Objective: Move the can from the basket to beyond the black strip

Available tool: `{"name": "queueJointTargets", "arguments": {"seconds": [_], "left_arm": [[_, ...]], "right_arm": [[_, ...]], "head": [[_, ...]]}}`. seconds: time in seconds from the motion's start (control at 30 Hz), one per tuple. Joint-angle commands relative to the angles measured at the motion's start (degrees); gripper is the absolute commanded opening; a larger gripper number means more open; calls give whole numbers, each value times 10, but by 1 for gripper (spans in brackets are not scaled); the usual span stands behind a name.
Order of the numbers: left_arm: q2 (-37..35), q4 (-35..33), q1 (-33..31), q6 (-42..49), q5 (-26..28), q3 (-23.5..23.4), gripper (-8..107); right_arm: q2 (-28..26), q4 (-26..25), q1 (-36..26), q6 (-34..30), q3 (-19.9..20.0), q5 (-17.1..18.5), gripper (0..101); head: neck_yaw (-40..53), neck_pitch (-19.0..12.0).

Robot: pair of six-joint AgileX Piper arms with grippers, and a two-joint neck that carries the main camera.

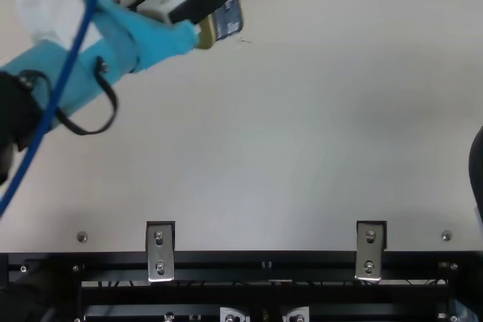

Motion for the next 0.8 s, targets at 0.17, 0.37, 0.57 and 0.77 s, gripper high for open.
{"name": "queueJointTargets", "arguments": {"seconds": [0.17,0.37,0.57,0.77], "left_arm": [[9,-66,-95,147,-133,-27,10],[28,-45,-148,164,-194,-51,10],[56,33,-190,91,-234,-67,10],[86,154,-223,-37,-276,-73,10]], "right_arm": [[0,0,0,0,0,0,101],[0,0,0,0,0,0,101],[0,0,0,0,0,0,101],[0,0,0,0,0,0,101]], "head": [[0,-1],[0,-1],[0,-1],[0,-1]]}}
